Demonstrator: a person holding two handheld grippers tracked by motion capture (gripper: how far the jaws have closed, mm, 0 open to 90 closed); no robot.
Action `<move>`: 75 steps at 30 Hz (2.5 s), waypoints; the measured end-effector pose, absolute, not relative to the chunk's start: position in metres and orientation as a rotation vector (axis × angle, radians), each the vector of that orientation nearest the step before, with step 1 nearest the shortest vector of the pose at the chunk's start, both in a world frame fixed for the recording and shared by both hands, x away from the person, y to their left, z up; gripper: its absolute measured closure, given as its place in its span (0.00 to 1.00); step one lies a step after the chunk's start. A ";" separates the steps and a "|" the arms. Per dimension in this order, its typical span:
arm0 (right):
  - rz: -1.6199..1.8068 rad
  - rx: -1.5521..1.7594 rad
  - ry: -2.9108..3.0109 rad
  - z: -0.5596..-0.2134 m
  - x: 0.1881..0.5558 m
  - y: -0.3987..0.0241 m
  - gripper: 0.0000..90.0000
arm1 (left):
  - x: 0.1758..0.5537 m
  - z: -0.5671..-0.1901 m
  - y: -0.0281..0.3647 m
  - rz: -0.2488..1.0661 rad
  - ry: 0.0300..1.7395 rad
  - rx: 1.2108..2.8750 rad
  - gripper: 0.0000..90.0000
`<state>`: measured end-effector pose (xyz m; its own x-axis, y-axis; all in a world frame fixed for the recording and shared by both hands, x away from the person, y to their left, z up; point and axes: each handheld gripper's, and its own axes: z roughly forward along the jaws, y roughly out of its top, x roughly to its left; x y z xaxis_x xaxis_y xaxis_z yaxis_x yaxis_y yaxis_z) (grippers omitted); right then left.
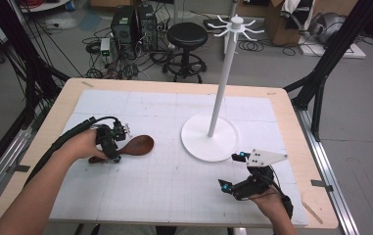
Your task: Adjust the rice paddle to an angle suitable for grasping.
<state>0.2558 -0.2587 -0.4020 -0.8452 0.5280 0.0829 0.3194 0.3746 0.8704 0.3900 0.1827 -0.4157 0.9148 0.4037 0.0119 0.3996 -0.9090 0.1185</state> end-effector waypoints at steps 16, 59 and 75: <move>1.446 0.748 2.444 -0.403 0.256 -0.257 0.00 | 0.400 -0.418 0.179 -0.029 0.613 2.977 0.67; 1.412 0.726 2.490 -0.406 0.255 -0.254 0.00 | 0.402 -0.415 0.174 -0.016 0.575 3.025 0.86; 1.411 0.729 2.494 -0.406 0.254 -0.255 0.00 | 0.383 -0.397 0.175 0.013 0.498 2.976 0.86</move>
